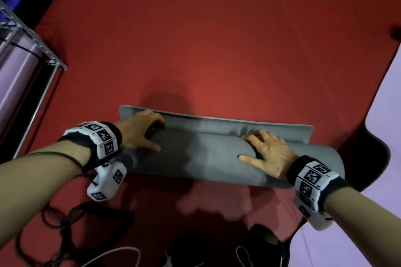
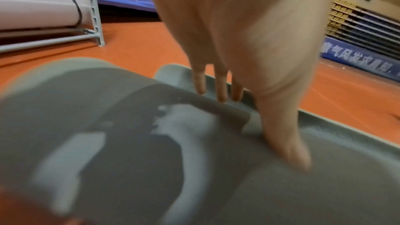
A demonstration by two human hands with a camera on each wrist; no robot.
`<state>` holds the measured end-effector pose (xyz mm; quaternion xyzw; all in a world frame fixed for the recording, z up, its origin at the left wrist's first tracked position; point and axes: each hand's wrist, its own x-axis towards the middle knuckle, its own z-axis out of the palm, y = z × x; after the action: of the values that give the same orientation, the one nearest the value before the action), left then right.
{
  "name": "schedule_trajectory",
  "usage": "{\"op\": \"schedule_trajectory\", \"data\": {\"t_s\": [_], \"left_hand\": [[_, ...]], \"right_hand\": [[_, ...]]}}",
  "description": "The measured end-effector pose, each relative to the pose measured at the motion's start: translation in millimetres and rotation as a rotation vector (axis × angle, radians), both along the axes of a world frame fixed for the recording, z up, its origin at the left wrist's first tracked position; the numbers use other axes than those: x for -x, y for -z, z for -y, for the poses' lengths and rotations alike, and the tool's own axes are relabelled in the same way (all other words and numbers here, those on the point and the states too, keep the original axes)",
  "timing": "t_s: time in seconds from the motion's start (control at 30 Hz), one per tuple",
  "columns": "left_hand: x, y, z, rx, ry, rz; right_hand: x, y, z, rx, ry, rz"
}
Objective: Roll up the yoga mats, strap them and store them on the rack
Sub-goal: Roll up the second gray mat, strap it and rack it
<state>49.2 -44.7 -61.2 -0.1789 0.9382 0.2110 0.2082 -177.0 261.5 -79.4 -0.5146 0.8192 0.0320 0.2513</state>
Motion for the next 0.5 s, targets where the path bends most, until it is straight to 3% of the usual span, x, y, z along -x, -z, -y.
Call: {"op": "schedule_trajectory", "data": {"t_s": [0.17, 0.37, 0.5], "left_hand": [[-5.1, 1.3, -7.3, 0.048, -0.034, -0.149], [5.6, 3.9, -19.9, 0.306, 0.112, 0.160], [16.1, 15.1, -14.3, 0.289, 0.053, 0.131]], "right_hand": [[5.0, -9.0, 19.2, -0.083, 0.010, -0.106], [11.5, -17.3, 47.7, -0.124, -0.015, -0.184], [16.8, -22.7, 65.9, -0.059, -0.032, -0.190]]}}
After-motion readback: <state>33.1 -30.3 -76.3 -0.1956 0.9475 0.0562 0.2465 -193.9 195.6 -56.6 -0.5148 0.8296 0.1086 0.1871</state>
